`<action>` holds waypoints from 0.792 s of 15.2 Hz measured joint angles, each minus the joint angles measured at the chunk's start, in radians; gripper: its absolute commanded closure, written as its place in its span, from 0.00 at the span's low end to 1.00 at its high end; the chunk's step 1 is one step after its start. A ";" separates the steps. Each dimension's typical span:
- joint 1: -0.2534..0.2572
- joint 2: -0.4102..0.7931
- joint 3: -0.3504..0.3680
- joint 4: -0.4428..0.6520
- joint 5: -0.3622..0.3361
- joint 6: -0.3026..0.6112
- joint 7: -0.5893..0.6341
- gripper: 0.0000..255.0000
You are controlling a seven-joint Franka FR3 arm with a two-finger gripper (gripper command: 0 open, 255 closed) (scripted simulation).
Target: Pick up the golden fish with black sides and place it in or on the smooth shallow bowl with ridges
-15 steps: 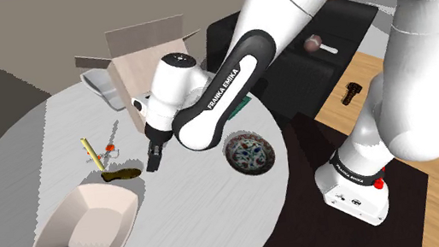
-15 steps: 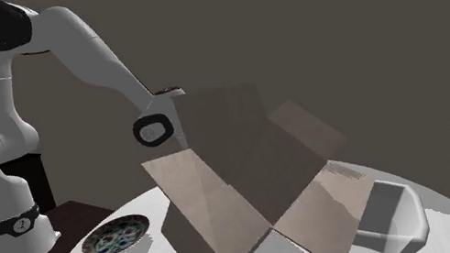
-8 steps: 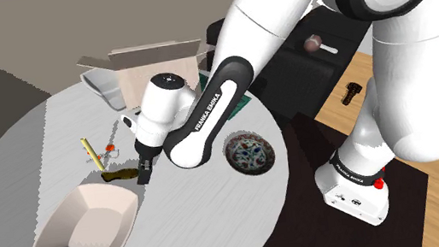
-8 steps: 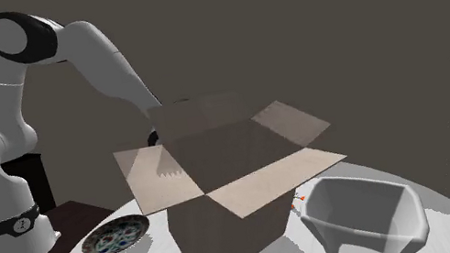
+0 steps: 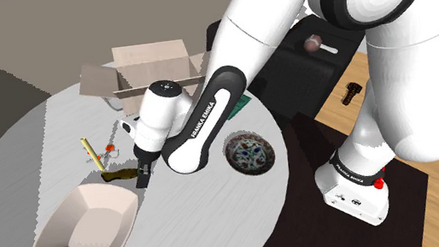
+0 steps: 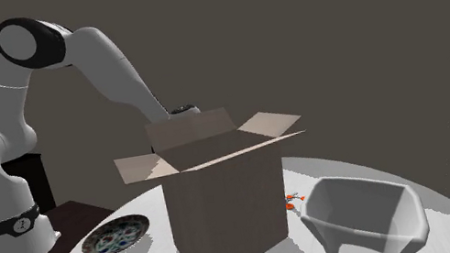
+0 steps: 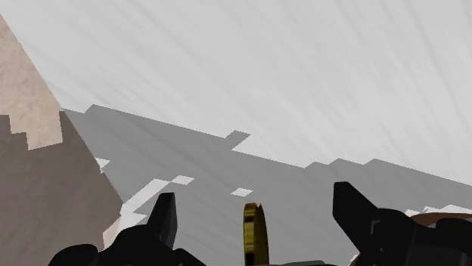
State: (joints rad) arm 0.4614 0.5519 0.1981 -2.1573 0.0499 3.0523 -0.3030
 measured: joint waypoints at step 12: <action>0.000 -0.002 -0.001 0.001 0.000 0.001 0.000 1.00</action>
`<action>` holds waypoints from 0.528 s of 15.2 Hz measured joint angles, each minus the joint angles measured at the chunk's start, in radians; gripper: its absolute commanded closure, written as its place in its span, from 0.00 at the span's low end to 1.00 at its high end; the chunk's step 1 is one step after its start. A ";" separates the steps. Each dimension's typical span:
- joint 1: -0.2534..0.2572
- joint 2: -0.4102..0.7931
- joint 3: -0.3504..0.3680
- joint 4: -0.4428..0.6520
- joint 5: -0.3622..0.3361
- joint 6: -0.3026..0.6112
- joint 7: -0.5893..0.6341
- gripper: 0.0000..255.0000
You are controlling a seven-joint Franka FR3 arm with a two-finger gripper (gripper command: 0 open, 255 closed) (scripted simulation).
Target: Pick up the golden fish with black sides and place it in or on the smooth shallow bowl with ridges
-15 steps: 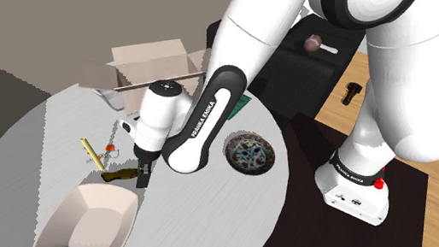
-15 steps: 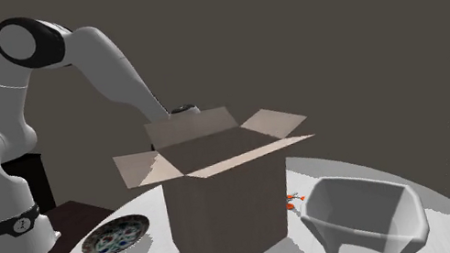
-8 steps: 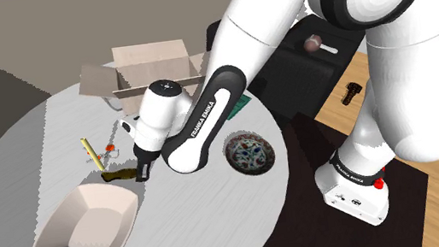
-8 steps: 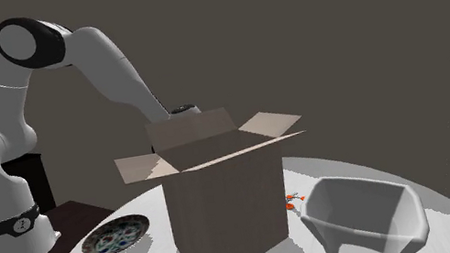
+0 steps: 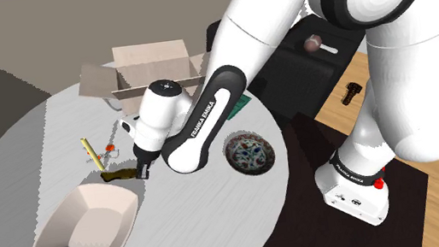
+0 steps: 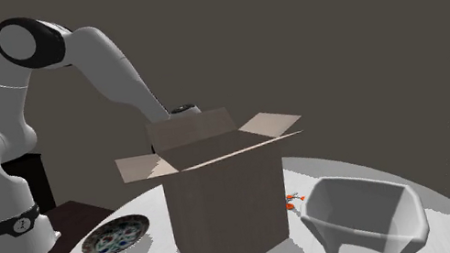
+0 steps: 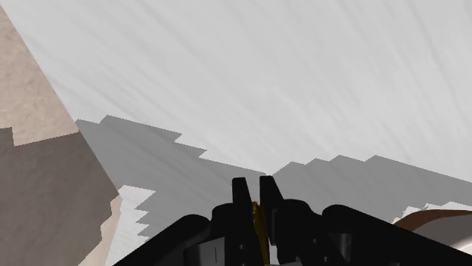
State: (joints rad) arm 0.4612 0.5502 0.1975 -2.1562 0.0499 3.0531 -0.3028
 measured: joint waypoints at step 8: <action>-0.012 -0.086 0.015 -0.021 0.009 -0.068 0.003 1.00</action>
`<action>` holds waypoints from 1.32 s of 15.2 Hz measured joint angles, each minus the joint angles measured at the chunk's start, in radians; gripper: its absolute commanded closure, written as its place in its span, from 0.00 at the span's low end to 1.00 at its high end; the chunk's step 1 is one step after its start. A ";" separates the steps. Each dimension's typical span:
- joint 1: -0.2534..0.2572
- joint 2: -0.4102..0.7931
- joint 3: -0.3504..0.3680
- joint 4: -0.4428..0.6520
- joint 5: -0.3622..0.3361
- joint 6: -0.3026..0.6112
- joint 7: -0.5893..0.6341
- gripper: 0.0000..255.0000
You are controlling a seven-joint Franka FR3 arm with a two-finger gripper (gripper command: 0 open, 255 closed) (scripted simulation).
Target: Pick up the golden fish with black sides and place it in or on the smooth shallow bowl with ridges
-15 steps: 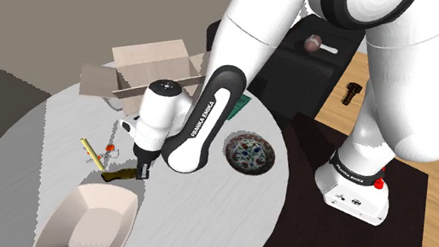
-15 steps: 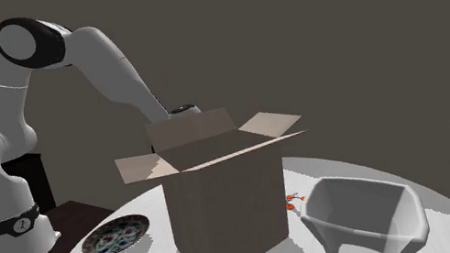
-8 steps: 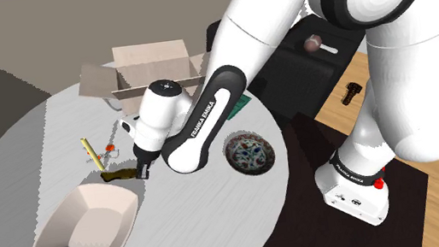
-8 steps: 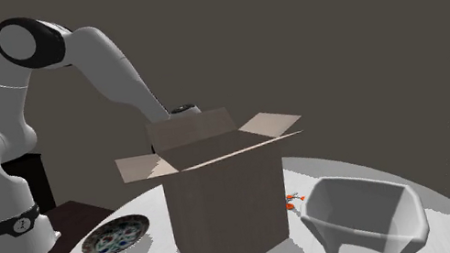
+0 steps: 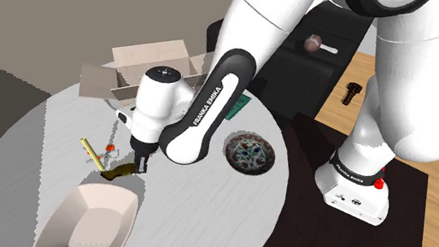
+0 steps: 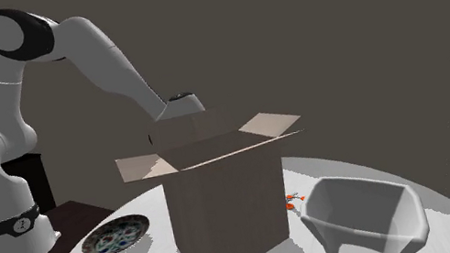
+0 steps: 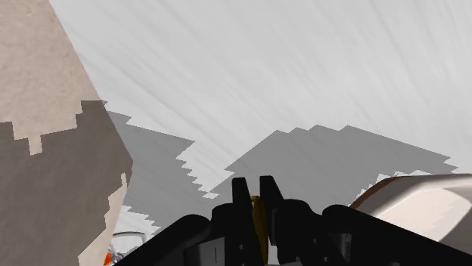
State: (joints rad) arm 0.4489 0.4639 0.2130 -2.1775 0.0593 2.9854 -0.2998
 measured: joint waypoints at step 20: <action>0.049 -0.177 0.014 0.012 -0.021 -0.180 0.103 1.00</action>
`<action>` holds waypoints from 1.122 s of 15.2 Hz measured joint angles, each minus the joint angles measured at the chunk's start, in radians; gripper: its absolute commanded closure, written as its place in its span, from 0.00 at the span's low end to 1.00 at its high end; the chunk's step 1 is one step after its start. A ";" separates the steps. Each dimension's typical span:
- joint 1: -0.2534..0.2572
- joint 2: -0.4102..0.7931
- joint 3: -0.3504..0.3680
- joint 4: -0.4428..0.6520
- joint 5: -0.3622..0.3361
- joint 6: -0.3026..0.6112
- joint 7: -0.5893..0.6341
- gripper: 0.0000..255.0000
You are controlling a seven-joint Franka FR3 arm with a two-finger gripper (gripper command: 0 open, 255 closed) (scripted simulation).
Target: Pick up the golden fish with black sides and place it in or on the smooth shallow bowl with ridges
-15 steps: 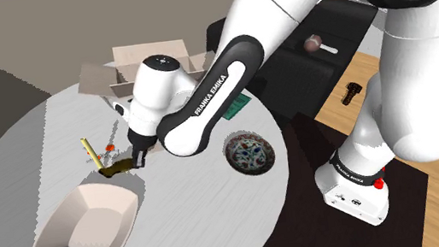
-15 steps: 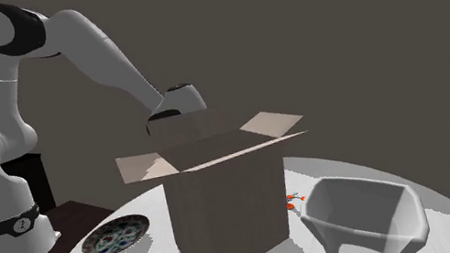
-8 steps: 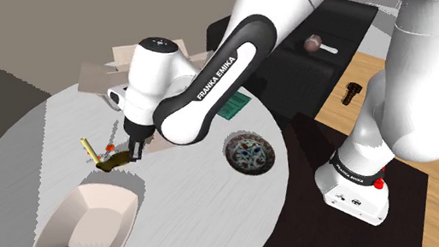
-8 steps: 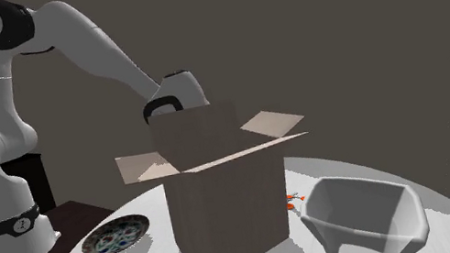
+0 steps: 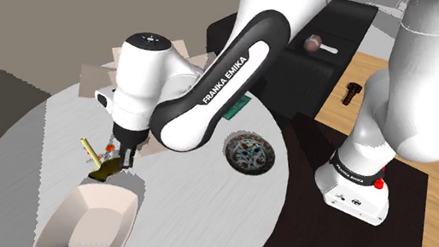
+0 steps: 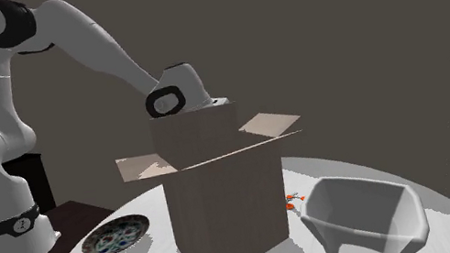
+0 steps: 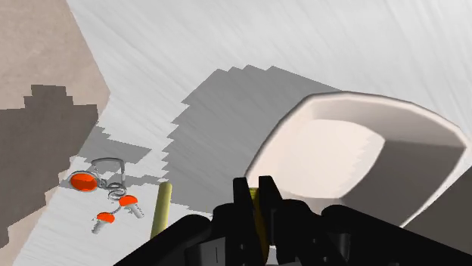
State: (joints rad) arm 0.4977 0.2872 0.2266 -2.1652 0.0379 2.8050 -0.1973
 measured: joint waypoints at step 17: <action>0.267 0.192 -0.103 0.128 -0.186 0.074 0.331 1.00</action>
State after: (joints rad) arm 0.7649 0.4795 0.1232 -2.0376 -0.1478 2.8786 0.1337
